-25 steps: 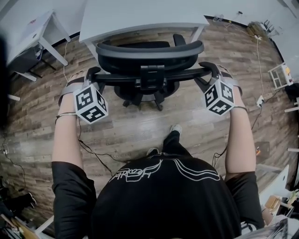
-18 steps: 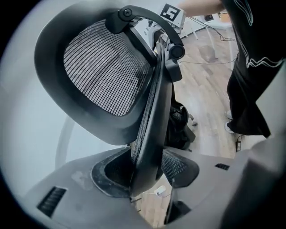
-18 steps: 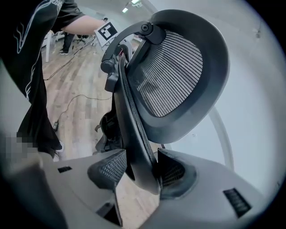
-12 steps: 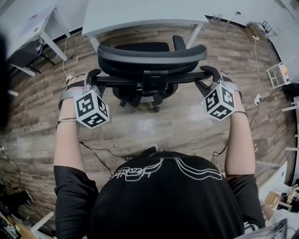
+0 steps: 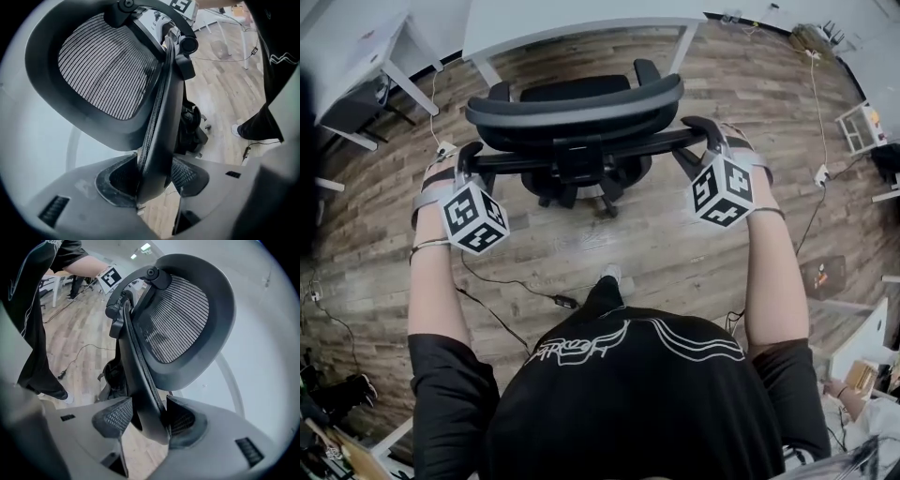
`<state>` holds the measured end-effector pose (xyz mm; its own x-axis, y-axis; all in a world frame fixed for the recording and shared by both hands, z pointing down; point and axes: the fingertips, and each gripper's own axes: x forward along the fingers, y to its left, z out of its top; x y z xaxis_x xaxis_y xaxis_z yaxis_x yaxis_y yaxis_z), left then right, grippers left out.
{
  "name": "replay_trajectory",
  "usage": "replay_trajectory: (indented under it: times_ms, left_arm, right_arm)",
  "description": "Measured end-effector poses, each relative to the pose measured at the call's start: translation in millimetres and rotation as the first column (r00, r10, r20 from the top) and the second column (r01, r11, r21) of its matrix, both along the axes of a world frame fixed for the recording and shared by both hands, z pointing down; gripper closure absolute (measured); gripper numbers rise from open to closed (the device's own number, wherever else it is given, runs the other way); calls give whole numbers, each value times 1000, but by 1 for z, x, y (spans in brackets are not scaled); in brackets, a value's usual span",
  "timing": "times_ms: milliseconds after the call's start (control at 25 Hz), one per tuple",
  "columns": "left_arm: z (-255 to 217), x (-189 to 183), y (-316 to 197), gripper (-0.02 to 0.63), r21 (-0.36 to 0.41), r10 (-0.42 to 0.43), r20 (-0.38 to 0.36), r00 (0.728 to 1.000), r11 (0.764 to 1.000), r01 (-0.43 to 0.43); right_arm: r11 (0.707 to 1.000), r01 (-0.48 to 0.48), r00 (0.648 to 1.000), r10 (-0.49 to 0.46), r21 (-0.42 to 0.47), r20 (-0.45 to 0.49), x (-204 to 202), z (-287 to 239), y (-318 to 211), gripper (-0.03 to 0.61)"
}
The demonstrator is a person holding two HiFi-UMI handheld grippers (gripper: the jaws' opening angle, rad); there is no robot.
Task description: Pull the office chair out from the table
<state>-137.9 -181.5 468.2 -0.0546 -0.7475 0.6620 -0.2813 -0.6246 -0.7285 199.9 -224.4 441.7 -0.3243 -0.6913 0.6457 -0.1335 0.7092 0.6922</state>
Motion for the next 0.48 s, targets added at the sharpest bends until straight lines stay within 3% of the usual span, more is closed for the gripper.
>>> replay_trajectory:
  times_ms: [280, 480]
  left_arm:
    - [0, -4, 48, 426, 87, -15, -11, 1000, 996, 15]
    - [-1, -9, 86, 426, 109, -13, -28, 1000, 994, 16]
  right_arm:
    - [999, 23, 999, -24, 36, 22, -5, 0, 51, 345]
    - [999, 30, 999, -31, 41, 19, -11, 0, 86, 345]
